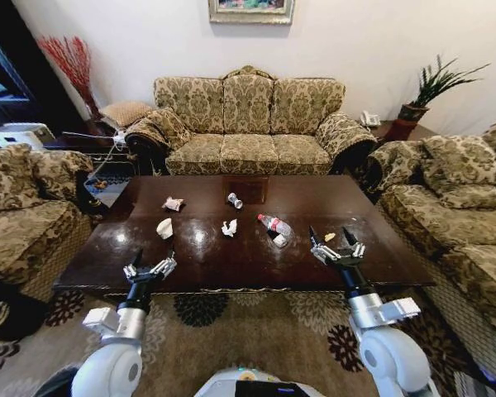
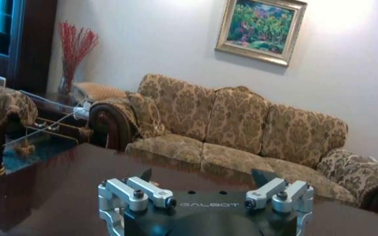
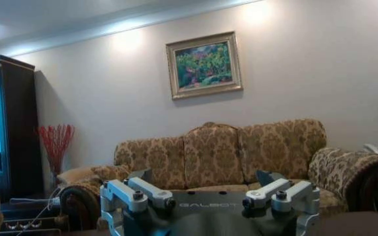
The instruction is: Move to the front of the table and place the trash on the table into the trash bin.
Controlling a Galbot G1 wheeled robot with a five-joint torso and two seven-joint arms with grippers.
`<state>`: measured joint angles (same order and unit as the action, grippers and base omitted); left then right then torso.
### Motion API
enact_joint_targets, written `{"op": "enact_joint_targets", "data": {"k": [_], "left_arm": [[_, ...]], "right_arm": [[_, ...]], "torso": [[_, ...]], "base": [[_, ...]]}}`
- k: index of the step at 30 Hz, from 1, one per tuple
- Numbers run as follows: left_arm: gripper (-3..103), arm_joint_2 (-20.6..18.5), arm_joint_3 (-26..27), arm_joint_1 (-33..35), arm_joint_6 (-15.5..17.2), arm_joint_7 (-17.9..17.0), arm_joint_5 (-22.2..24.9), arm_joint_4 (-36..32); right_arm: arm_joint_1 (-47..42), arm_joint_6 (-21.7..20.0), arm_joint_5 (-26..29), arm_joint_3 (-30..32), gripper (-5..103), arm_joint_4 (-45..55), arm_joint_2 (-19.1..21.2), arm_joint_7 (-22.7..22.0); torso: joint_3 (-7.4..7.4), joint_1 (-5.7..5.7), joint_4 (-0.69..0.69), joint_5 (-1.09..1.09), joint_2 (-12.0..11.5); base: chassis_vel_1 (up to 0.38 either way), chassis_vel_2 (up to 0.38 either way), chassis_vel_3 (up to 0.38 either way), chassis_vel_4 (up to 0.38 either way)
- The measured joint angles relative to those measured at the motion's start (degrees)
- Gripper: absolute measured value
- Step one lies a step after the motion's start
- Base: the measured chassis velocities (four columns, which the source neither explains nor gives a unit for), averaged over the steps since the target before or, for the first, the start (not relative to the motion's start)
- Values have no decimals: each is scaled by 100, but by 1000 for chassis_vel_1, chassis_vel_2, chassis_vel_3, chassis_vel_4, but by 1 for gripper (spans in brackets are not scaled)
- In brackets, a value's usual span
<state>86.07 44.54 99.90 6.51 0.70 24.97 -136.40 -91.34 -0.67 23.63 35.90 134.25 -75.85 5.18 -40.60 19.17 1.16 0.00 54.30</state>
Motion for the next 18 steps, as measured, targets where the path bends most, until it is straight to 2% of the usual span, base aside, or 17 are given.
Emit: {"op": "enact_joint_targets", "data": {"k": [13, 16, 18], "left_arm": [[100, 86, 90, 80, 20, -61, -13, -53], [100, 318, 110, -137, 398, -133, -58, -201], [100, 381, 117, -131, 522, -159, -71, -281]], "right_arm": [[-74, -28, -252, -85, 100, -61, -30, -5], [-1, -16, -264, -107, 100, -73, 87, 9], [45, -21, -247, -107, 100, -77, 130, 4]], "torso": [[0, 0, 0, 0, 0], [0, 0, -1, -1, 0], [0, 0, 0, 0, 0]], "base": [[0, 0, 0, 0], [0, 0, 0, 0], [0, 0, 0, 0]]}}
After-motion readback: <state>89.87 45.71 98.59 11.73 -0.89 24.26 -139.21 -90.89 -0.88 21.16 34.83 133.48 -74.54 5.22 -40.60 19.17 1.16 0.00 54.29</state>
